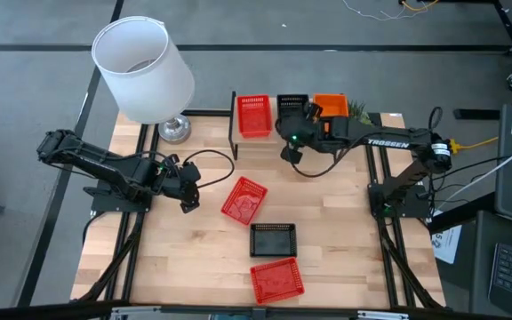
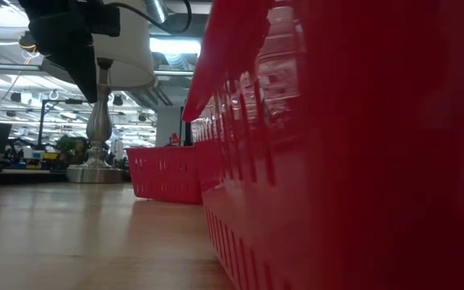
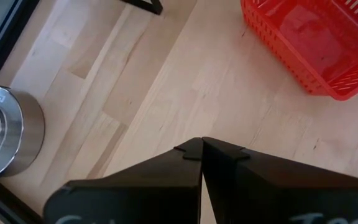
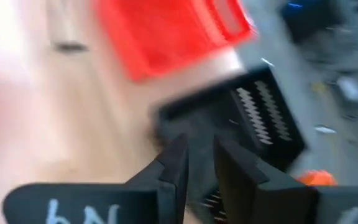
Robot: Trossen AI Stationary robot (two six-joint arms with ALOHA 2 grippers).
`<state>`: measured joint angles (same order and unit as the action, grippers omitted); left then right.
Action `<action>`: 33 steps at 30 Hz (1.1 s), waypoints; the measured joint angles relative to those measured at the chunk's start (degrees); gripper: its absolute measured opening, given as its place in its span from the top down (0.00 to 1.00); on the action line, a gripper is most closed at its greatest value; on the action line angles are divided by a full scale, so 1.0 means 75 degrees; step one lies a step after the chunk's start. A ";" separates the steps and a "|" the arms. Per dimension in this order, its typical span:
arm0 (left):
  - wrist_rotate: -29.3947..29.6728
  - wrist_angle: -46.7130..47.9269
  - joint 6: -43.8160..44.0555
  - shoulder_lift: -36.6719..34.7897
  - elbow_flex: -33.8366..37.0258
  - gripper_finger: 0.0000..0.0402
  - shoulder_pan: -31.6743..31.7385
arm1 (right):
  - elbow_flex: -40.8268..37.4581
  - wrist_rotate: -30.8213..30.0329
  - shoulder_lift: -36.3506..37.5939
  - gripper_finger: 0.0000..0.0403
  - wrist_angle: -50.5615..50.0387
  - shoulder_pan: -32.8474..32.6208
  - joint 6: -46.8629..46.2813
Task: Stack baskets on shelf by color
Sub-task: Stack the black bin on the other black bins on the shelf
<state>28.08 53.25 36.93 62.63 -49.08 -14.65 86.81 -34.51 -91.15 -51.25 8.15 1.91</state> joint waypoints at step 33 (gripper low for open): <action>-0.0326 -0.0042 0.0001 0.0000 0.0002 1.00 0.0000 | 0.1512 0.5749 -0.0245 0.82 -0.0809 -0.3451 -0.1822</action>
<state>25.63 52.94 36.94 62.63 -49.06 -14.65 98.15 8.61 -92.99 -57.31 -17.74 -11.76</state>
